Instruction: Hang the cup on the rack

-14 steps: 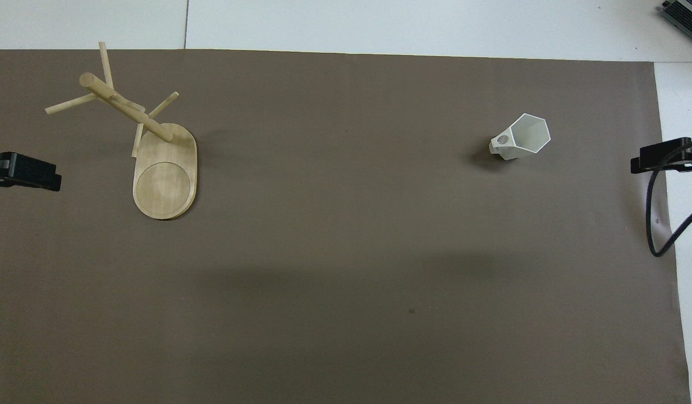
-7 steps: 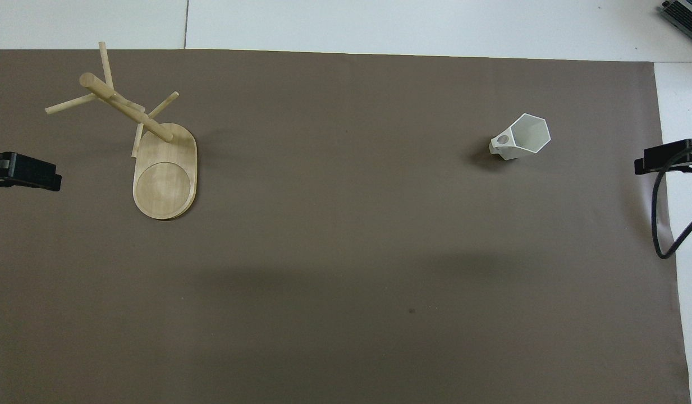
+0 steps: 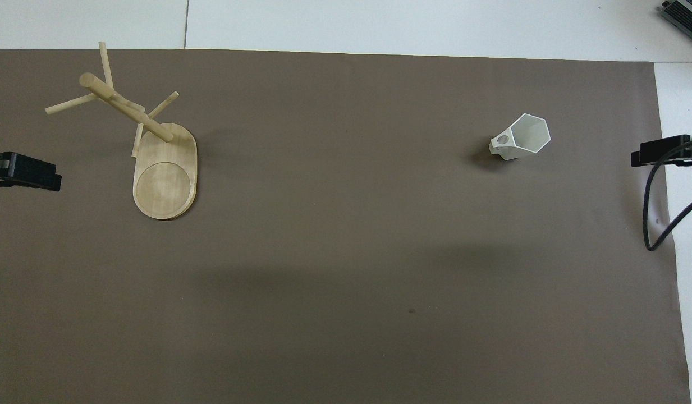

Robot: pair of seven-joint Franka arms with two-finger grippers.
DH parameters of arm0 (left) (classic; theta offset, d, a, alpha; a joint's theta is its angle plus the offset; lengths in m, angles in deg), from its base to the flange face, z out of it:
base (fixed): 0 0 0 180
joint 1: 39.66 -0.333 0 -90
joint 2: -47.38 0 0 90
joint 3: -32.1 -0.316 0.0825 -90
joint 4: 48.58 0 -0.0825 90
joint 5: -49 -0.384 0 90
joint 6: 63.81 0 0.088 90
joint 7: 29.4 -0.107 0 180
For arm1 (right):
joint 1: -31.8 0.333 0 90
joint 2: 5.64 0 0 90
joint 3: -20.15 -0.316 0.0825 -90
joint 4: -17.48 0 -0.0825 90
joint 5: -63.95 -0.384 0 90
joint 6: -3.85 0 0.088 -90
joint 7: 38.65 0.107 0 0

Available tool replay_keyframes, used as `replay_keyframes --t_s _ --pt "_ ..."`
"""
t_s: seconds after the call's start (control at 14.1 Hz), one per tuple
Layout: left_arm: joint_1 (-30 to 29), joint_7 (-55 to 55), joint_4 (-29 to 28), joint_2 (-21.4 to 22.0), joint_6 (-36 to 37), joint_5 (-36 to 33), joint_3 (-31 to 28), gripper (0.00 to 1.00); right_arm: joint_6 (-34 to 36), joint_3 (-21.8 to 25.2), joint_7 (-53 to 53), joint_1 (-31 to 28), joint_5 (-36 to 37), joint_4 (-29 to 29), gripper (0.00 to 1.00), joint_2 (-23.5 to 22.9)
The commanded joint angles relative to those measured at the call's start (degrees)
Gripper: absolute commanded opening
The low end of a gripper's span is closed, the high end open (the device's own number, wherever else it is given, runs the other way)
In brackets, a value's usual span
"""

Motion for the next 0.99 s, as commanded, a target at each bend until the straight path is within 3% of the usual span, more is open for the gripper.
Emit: replay_keyframes --t_s 0.0,0.21,0.42,0.92 --pt "-0.73 0.4 -1.55 1.15 -0.44 0.46 0.34 1.0 -5.47 -0.38 -1.49 -0.04 0.41 -6.59 1.0 1.82" --pt "-0.64 0.4 -1.55 1.15 -0.53 0.46 0.34 1.0 -11.27 -0.29 -1.58 -0.12 0.41 -9.67 1.0 -1.42" --pt "-0.73 0.4 -1.55 1.15 -0.53 0.46 0.34 1.0 -18.82 -0.38 -1.67 -0.12 0.41 -9.58 1.0 -7.57" --pt "-0.64 0.4 -1.55 1.15 -0.53 0.46 0.34 1.0 -29.28 -0.38 -1.23 2.07 0.41 -9.67 1.0 -15.22"
